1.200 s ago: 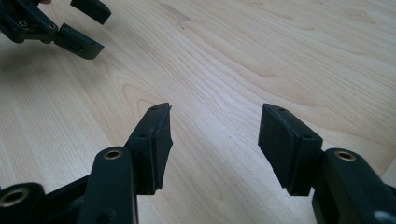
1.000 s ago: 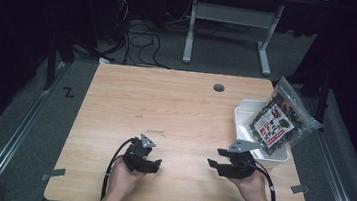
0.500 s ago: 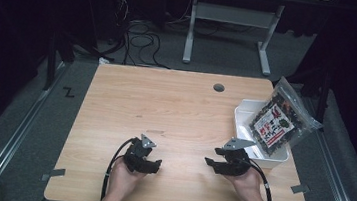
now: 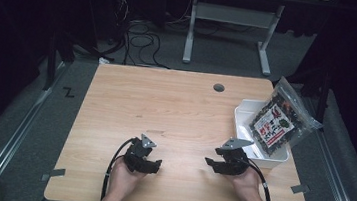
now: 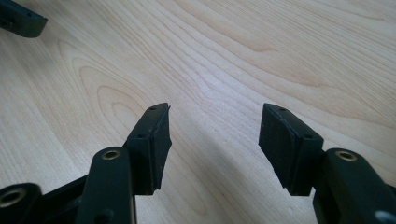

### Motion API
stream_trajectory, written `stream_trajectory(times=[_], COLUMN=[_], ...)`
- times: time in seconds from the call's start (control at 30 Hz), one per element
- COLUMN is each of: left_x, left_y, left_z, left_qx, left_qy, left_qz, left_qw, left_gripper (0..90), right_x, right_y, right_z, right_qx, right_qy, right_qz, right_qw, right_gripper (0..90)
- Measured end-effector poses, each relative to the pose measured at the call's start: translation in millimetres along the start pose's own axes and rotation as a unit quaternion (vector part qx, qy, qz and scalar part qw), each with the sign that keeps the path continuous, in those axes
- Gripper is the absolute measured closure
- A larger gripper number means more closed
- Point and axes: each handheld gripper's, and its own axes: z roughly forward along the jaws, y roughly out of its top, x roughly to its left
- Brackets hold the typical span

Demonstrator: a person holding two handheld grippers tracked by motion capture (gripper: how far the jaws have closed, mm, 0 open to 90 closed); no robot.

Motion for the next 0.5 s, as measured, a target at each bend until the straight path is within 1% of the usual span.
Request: stream_trajectory(times=[0.07, 0.23, 0.37, 0.5], left_x=[0.2, -0.4, -0.1, -0.5], left_y=[0.0, 0.0, -0.1, -0.2], left_z=[-0.4, 0.1, -0.1, -0.1], left_qx=[0.000, 0.000, 0.000, 0.000], left_qy=[0.001, 0.000, 0.000, -0.001], left_qz=[0.001, 0.001, 0.000, 0.000], left_qw=[1.0000, 1.0000, 1.0000, 1.0000], left_gripper=[30.2, 30.2, 30.2, 30.1], right_x=[-0.5, -0.5, -1.0, -0.7], right_y=[-0.1, -0.7, -1.1, -2.9], right_z=[0.8, 2.3, 4.5, 6.8], right_qx=[0.001, 0.003, 0.006, 0.010], right_qy=[-0.002, -0.001, -0.001, 0.000], right_qz=[0.002, -0.001, 0.005, 0.005], right_qw=[1.0000, 1.0000, 1.0000, 0.9999], right_gripper=[44.2, 44.1, 43.9, 43.8])
